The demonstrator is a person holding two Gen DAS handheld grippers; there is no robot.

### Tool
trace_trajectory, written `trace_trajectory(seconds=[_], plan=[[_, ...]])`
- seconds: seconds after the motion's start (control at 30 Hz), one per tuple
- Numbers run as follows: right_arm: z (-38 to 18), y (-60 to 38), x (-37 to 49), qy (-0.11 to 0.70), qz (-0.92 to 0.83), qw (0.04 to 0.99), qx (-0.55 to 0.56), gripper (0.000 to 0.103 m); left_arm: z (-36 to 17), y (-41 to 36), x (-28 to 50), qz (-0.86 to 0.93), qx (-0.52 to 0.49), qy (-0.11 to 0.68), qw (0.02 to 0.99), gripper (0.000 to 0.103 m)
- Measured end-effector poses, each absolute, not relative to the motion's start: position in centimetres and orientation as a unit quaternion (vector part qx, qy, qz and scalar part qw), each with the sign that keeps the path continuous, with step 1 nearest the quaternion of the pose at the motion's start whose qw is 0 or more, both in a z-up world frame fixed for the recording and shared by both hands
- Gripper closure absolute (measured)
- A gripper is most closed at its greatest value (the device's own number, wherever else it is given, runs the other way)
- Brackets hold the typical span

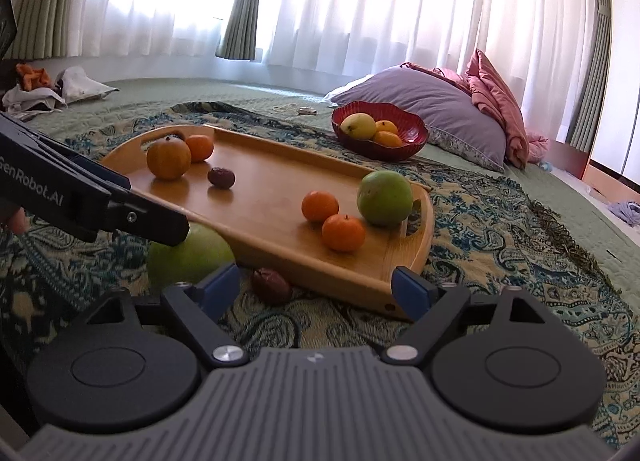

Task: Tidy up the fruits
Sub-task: 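Move the left gripper to the large green pomelo while the right gripper approaches another date, then close the left gripper on the pomelo while the right gripper grasps the date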

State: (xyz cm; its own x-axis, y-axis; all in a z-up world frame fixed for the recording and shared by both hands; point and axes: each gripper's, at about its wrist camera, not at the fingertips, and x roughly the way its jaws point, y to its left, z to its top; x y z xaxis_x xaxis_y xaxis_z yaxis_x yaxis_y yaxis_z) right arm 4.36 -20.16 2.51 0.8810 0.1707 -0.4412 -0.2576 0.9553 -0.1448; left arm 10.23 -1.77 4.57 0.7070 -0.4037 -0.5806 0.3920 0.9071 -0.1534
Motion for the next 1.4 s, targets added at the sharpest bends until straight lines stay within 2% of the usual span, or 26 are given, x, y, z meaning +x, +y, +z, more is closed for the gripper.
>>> trace_trajectory(seconds=[0.3,0.43,0.67,0.73,1.07,1.4], plan=[[1.7,-20.3,4.4,0.227,0.118,0.963,-0.082,0.01,3.9,-3.6,9.7,-0.239,0.013,0.32,0.917,0.006],[1.4,-20.4,4.3,0.23,0.124,0.962,-0.08,0.009,3.7,-4.1,10.1,-0.253,0.001,0.329,0.91,0.017],[0.9,-20.4,4.4,0.24,0.124,0.96,-0.076,0.009,3.0,-4.9,10.8,-0.256,-0.013,0.343,0.903,0.041],[0.8,-20.3,4.4,0.241,0.126,0.959,-0.074,0.009,2.9,-5.2,10.9,-0.256,-0.01,0.346,0.903,0.044],[0.6,-20.3,4.5,0.241,0.122,0.961,-0.058,0.009,2.7,-5.2,11.5,-0.244,-0.015,0.351,0.904,0.049],[0.7,-20.2,4.6,0.238,0.117,0.963,-0.042,0.009,3.3,-4.8,10.9,-0.224,-0.004,0.333,0.916,0.049]])
